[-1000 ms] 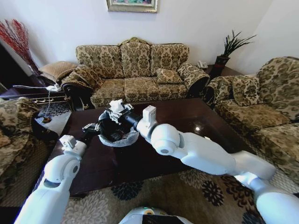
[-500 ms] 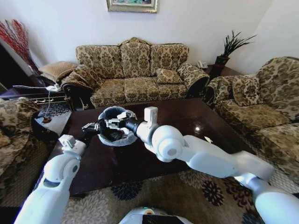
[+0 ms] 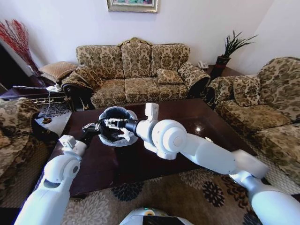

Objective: Move to the front of the table and place the trash on the table into the trash bin.

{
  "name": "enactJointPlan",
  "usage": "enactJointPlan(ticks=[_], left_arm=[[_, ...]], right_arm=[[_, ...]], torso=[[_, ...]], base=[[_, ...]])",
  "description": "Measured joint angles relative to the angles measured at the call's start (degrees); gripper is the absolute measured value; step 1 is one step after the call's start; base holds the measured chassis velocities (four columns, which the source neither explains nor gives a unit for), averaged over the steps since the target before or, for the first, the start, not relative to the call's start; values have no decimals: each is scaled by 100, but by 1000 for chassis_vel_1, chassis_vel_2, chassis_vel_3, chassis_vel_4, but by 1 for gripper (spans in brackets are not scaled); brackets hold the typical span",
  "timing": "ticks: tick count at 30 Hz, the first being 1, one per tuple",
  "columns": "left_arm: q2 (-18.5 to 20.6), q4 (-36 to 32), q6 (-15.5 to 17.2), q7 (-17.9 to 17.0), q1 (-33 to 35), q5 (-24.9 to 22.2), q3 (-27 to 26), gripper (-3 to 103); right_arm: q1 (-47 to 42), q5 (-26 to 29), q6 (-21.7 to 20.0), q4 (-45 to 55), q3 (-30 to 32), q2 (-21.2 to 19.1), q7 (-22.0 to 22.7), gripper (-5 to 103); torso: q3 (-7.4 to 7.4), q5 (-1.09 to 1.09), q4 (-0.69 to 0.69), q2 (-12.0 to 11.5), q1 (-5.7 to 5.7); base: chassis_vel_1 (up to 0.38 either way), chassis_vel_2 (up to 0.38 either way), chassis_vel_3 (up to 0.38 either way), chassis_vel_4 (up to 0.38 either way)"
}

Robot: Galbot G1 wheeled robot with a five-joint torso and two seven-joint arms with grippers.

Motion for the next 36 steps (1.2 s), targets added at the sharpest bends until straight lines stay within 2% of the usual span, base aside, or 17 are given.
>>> enactJointPlan(ticks=[5, 6, 10, 13, 15, 17, 20, 22, 24, 27, 29, 31, 36], left_arm=[[-11, -1, -2, 1, 0, 1, 10, 2], [-11, -3, -2, 3, 0, 1, 16, 2], [-20, -18, -5, 5, -1, 2, 10, 2], [-50, -17, -26, 9, 1, 10, 10, 2], [-55, -28, -28, 9, 13, 7, 0, 2], [-46, -30, -28, 9, 19, 4, -9, 2], [-37, -33, -31, 10, 11, 0, -23, 2], [-49, -70, -30, 4, 8, -18, -23, 2], [-40, -81, -29, 3, 13, -25, -24, 2], [-40, -81, -27, 10, 3, -27, -19, 2], [-42, -120, -1, 1, -2, -42, -19, 2], [-35, -124, 1, 0, 3, -42, -21, 2], [-63, -139, 4, 4, 15, -39, -7, 2]], right_arm=[[-37, 210, -105, 26, -16, -46, 290, 100], [-35, 300, -124, 39, -47, -51, 460, 100], [79, 142, -31, -109, 132, 33, 310, 100], [89, 215, -129, -92, 24, -25, 363, 100], [28, 15, -131, -82, 56, -50, 68, 100], [34, -62, -113, -92, 80, -44, 3, 100], [98, 69, -213, -37, -34, -115, 187, 100], [-12, 3, -277, -3, -38, -174, -38, 100], [-14, -103, -274, -12, -66, -147, -32, 100], [2, 24, -342, 0, -122, -144, 100, 100], [-20, -52, -351, -100, -56, -114, -103, 100], [-9, -97, -322, -170, -48, -85, -120, 100], [157, 136, -516, -559, -47, 40, 83, 100]], torso=[[0, 1, 0, 0, 0], [0, 0, 0, 0, 0], [0, 1, 0, 0, 0], [0, 0, 1, 0, 0], [1, 0, 0, 0, 1], [0, 1, 0, 0, 1], [0, 0, 0, 0, 0], [0, 0, 0, 0, 1], [0, 2, 0, 0, 1], [0, 0, 0, 0, 0], [0, 1, 0, 0, 0], [0, 1, 0, 0, 0], [0, -1, 0, 0, 1]], base=[[0, 0, 0, 0], [0, 0, 0, 0], [0, 0, 0, 0], [0, 0, 0, 0], [0, 0, 0, 0], [0, 0, 0, 0], [0, 0, 0, 0], [0, 0, 0, 0], [0, 0, 0, 0], [0, 0, 0, 0], [0, 0, 0, 0], [0, 0, 0, 0], [0, 0, 0, 0]])
